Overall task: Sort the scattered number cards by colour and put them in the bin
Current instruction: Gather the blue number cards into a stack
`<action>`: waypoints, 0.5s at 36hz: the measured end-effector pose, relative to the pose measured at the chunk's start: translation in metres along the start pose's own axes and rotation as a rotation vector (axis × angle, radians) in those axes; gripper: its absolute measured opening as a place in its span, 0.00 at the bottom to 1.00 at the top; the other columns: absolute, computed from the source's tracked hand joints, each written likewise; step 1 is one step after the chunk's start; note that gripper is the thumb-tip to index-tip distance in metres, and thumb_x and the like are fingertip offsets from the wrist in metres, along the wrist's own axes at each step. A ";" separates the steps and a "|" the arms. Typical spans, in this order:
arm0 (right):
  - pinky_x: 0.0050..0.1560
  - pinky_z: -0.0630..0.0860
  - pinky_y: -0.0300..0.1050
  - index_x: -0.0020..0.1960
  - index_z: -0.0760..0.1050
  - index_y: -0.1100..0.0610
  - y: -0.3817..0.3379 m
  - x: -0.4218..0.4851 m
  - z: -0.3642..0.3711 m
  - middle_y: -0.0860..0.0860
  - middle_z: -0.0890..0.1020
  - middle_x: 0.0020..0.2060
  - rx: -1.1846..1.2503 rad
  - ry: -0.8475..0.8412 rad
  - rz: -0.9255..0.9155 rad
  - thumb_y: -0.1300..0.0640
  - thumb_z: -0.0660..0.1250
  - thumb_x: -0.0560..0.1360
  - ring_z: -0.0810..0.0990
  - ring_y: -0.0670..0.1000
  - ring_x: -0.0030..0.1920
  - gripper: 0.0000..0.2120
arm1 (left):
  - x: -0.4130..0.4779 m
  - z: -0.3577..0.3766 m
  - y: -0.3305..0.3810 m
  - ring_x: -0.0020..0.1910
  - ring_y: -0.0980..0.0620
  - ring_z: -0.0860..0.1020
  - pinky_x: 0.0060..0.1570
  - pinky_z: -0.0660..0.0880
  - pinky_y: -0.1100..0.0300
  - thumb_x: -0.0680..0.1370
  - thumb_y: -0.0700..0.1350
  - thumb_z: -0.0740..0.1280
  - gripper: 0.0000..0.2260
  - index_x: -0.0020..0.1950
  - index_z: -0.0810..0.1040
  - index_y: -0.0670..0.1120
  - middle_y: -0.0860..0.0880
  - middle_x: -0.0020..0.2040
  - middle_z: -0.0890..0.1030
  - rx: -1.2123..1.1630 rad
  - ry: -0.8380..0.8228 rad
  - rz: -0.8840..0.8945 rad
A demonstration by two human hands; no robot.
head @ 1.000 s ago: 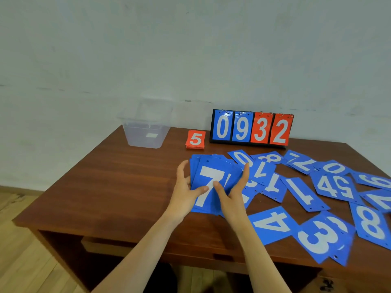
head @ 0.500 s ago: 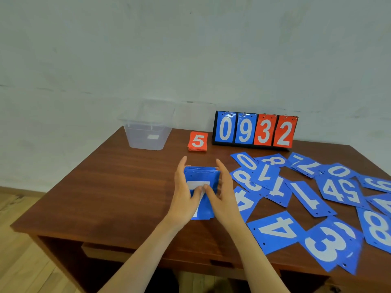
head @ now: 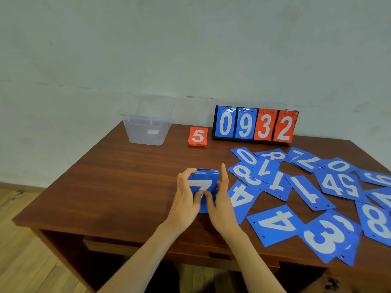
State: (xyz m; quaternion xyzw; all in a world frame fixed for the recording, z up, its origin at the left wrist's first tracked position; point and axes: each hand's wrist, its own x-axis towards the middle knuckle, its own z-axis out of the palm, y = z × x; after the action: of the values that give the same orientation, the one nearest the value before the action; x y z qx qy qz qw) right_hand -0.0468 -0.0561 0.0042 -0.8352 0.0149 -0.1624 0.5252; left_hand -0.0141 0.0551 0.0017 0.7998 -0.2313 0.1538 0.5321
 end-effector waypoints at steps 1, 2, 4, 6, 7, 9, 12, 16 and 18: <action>0.43 0.76 0.30 0.75 0.41 0.41 0.001 0.001 0.000 0.35 0.70 0.54 -0.001 -0.008 0.025 0.60 0.59 0.80 0.77 0.33 0.47 0.34 | 0.000 0.000 0.002 0.60 0.66 0.68 0.51 0.68 0.80 0.77 0.34 0.66 0.26 0.60 0.58 0.59 0.55 0.64 0.61 -0.020 0.018 -0.011; 0.43 0.75 0.29 0.75 0.46 0.44 0.001 0.003 0.000 0.38 0.71 0.56 -0.004 -0.016 0.045 0.60 0.59 0.80 0.77 0.33 0.48 0.31 | 0.001 0.001 0.003 0.60 0.66 0.68 0.51 0.68 0.80 0.76 0.33 0.65 0.26 0.60 0.58 0.59 0.55 0.64 0.62 -0.038 0.039 -0.021; 0.44 0.75 0.28 0.72 0.55 0.46 0.000 0.005 -0.002 0.42 0.74 0.58 -0.023 -0.026 0.051 0.59 0.59 0.80 0.77 0.38 0.52 0.24 | 0.002 0.001 0.005 0.61 0.65 0.68 0.54 0.69 0.78 0.76 0.33 0.66 0.26 0.60 0.59 0.59 0.54 0.64 0.63 -0.069 0.089 -0.038; 0.51 0.75 0.31 0.70 0.59 0.46 -0.006 0.009 -0.007 0.42 0.75 0.58 -0.063 -0.039 0.005 0.60 0.59 0.80 0.76 0.42 0.58 0.21 | 0.004 -0.001 0.005 0.62 0.60 0.71 0.58 0.73 0.68 0.75 0.32 0.66 0.28 0.61 0.59 0.60 0.53 0.64 0.67 -0.125 0.137 -0.071; 0.55 0.74 0.33 0.70 0.61 0.47 -0.010 0.012 -0.011 0.43 0.75 0.60 -0.096 -0.048 -0.044 0.61 0.59 0.80 0.75 0.42 0.60 0.21 | 0.005 -0.002 0.005 0.62 0.57 0.73 0.59 0.75 0.63 0.75 0.32 0.67 0.28 0.61 0.58 0.60 0.51 0.63 0.69 -0.169 0.159 -0.096; 0.61 0.72 0.38 0.72 0.62 0.49 -0.021 0.020 -0.017 0.46 0.74 0.63 -0.195 -0.083 -0.141 0.61 0.60 0.79 0.72 0.43 0.62 0.23 | 0.008 -0.006 0.008 0.60 0.53 0.75 0.58 0.76 0.60 0.74 0.32 0.68 0.28 0.63 0.58 0.54 0.48 0.62 0.70 -0.238 0.192 -0.141; 0.61 0.70 0.45 0.74 0.57 0.47 -0.034 0.036 -0.021 0.50 0.73 0.61 -0.634 -0.180 -0.275 0.63 0.63 0.77 0.72 0.49 0.60 0.30 | 0.009 -0.010 0.004 0.64 0.55 0.68 0.61 0.70 0.64 0.71 0.32 0.71 0.34 0.71 0.57 0.46 0.48 0.66 0.64 -0.101 0.247 -0.196; 0.63 0.65 0.51 0.75 0.54 0.49 -0.032 0.040 -0.009 0.53 0.71 0.63 -0.994 -0.337 -0.330 0.62 0.61 0.77 0.69 0.55 0.63 0.30 | 0.006 -0.014 -0.016 0.71 0.50 0.57 0.69 0.64 0.53 0.73 0.35 0.68 0.30 0.72 0.62 0.48 0.47 0.72 0.59 0.263 0.119 -0.203; 0.65 0.62 0.53 0.75 0.52 0.51 -0.025 0.038 -0.001 0.55 0.69 0.65 -1.099 -0.378 -0.335 0.60 0.60 0.78 0.68 0.57 0.64 0.30 | 0.001 -0.014 -0.025 0.69 0.49 0.61 0.68 0.65 0.50 0.76 0.37 0.65 0.24 0.70 0.64 0.49 0.48 0.69 0.64 0.314 -0.032 -0.255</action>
State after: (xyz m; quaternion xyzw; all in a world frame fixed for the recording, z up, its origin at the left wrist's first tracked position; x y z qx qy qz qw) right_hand -0.0150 -0.0534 0.0364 -0.9896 -0.1287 -0.0605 -0.0223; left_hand -0.0003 0.0757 -0.0118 0.8982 -0.1095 0.1068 0.4121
